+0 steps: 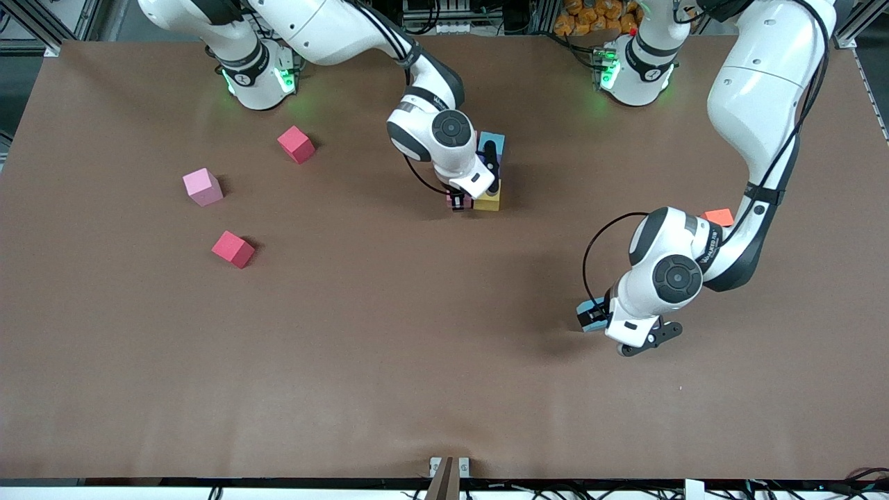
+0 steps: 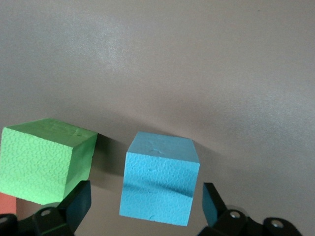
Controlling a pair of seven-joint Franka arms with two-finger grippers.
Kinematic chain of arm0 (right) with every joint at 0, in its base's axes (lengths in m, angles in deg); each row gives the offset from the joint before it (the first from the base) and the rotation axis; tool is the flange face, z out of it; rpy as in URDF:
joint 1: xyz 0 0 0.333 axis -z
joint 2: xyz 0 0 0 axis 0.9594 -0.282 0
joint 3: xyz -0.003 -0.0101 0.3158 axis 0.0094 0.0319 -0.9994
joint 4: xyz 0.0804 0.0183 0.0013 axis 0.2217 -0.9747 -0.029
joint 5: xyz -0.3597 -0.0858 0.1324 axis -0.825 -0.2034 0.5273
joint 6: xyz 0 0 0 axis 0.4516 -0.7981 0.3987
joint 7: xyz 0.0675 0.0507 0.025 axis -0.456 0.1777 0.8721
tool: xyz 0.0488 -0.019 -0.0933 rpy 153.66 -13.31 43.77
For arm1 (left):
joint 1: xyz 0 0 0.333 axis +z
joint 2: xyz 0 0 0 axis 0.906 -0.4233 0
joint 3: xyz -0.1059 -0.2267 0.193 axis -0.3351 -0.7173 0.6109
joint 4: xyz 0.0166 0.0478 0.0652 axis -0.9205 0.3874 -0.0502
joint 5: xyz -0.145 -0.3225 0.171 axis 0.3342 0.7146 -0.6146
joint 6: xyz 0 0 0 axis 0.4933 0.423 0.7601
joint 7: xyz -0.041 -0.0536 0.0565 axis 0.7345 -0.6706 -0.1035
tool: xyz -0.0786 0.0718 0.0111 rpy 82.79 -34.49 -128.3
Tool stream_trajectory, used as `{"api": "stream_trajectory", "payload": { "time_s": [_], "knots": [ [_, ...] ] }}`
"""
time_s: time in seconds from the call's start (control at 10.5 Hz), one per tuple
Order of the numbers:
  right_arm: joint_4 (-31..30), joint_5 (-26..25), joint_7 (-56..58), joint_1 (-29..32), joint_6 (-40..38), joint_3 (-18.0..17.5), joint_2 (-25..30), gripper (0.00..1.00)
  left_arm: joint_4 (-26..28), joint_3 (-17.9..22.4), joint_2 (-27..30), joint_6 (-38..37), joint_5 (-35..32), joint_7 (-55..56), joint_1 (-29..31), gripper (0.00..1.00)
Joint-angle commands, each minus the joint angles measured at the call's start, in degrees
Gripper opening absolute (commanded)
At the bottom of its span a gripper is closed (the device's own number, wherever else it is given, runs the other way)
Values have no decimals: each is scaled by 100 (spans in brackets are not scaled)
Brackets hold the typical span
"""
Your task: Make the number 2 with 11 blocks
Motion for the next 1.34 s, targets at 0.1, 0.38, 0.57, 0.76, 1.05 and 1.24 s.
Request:
{"api": "stream_trajectory", "payload": {
  "time_s": [0.1,0.38,0.57,0.76,1.05,1.24],
  "knots": [
    [61,-96,-350,-72,64,78,-76,0,-141,6,-169,167,-120,-32,-57,100],
    [88,-87,-404,-81,81,78,-76,21,-141,6,-221,176,-129,-67,-66,100],
    [79,-87,-396,-90,195,78,-76,100,-141,24,-222,185,-155,-59,-66,100],
    [79,-87,-396,-90,196,69,-59,100,-141,24,-265,194,-155,-67,-66,100],
    [70,-78,-352,-73,143,69,-15,100,-141,24,-292,264,-164,-67,-74,100],
    [61,-78,-360,-64,55,52,64,100,-150,33,-292,264,-164,-59,-74,91]
  ]
}}
